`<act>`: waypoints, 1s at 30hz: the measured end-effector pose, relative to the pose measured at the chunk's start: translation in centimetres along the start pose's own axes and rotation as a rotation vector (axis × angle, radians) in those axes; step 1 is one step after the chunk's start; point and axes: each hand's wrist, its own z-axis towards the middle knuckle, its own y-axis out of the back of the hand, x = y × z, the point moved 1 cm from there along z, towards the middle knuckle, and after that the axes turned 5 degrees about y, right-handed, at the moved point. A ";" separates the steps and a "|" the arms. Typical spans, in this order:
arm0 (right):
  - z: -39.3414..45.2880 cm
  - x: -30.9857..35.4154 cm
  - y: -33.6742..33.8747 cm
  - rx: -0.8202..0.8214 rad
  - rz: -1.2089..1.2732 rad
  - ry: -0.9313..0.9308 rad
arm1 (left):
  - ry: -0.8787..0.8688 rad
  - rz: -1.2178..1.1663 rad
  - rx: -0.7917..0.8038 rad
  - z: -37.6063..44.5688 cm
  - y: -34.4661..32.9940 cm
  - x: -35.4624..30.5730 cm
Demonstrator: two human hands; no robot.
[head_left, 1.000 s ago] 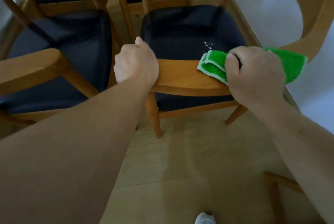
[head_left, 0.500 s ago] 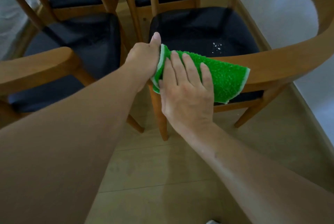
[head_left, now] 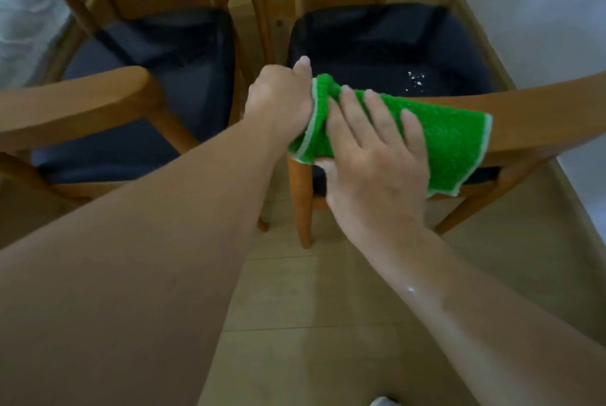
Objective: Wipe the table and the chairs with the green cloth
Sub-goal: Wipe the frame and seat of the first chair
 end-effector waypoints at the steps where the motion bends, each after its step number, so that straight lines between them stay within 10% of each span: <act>1: 0.4 0.6 -0.2 0.000 -0.005 0.003 | -0.002 -0.002 -0.011 0.1 0.0 0.0; 9: -0.6 -6.0 0.7 0.029 -0.056 0.259 | 0.111 -0.133 -0.109 -0.4 -0.4 0.3; 15: -3.4 -10.5 1.8 0.063 -0.059 0.007 | 0.096 -0.124 -0.149 -0.2 -0.9 0.5; 25: -0.3 -8.6 3.3 0.339 0.146 0.117 | -0.458 0.504 -0.203 -4.1 -4.0 -4.0; 30: -0.4 -15.8 4.1 0.423 0.229 0.006 | -0.323 0.545 -0.112 -3.4 -3.9 -4.0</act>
